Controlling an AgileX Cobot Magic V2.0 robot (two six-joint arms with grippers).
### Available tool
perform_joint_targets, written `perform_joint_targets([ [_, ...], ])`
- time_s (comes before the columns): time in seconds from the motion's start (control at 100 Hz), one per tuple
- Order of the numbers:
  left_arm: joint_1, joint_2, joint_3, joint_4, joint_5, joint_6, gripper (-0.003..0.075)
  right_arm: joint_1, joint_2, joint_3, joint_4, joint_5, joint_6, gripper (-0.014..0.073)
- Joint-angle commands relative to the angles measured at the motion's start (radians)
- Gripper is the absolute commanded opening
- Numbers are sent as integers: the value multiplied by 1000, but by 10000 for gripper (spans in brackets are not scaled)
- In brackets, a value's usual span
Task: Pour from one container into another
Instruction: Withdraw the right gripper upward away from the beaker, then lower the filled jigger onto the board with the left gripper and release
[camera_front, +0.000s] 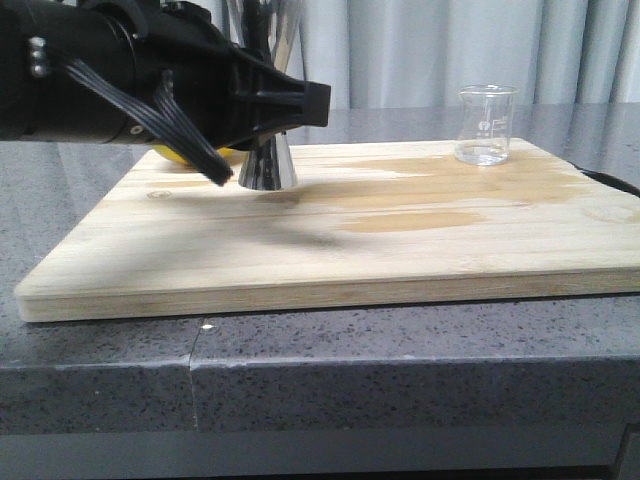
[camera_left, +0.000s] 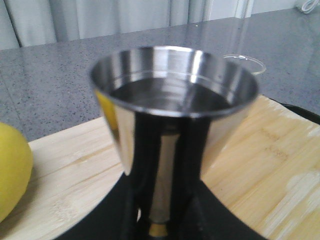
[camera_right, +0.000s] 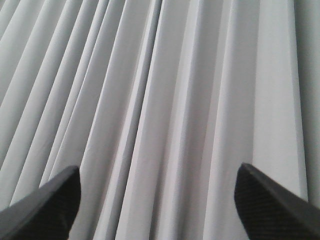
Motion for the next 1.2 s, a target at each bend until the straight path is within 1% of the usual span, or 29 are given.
perform_joint_targets([
  [0.0,1,-40,-6,1,-119,-9,-19,-3,-21,-21,2,-40,-2,566],
  [0.1,1,-38,13,1,-147,-9,-19,-3,-21,-21,2,-40,-2,566],
  [0.3,1,-29,37,1,-156,-9,-19,-3,-21,-21,0,-40,-2,566],
  [0.68,1,17,40,1,-191,-29,-19,-3,-21,-21,-6,-40,-2,566],
  [1.19,1,17,40,9,-191,-31,-11,-3,-21,-21,-6,-40,-2,565],
])
